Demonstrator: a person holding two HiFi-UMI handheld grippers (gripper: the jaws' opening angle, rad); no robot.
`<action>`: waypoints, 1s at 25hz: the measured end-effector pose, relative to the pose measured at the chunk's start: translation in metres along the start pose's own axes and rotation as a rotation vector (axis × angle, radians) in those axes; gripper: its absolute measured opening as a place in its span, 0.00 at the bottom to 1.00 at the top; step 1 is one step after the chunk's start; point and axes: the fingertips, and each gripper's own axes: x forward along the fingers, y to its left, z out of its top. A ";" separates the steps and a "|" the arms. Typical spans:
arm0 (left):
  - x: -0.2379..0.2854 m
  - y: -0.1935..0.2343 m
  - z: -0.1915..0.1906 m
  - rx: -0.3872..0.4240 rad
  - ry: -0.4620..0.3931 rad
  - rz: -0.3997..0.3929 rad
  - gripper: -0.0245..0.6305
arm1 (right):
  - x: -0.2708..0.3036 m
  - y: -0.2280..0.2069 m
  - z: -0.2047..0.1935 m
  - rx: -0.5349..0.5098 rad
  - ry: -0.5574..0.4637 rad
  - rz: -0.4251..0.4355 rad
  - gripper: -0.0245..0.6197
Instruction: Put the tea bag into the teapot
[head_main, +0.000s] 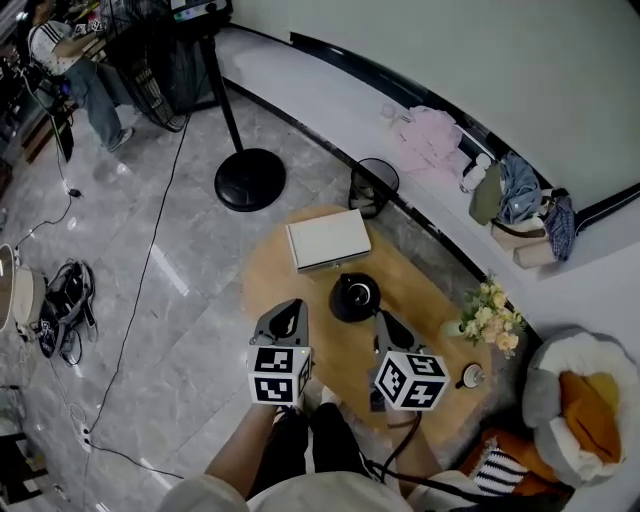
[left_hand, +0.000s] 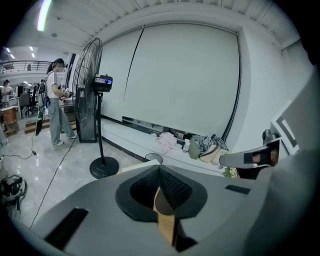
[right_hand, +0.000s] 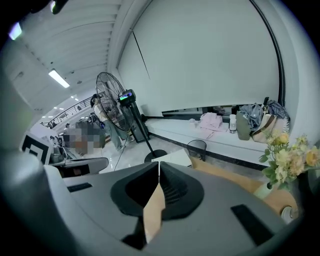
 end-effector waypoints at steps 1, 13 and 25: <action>-0.004 -0.002 0.003 0.003 -0.003 -0.004 0.06 | -0.004 0.002 0.002 -0.001 -0.002 -0.002 0.09; -0.042 -0.013 0.075 0.032 -0.131 -0.036 0.06 | -0.054 0.011 0.056 -0.063 -0.095 -0.021 0.09; -0.074 -0.031 0.155 0.062 -0.282 -0.081 0.06 | -0.114 0.012 0.127 -0.113 -0.282 -0.053 0.09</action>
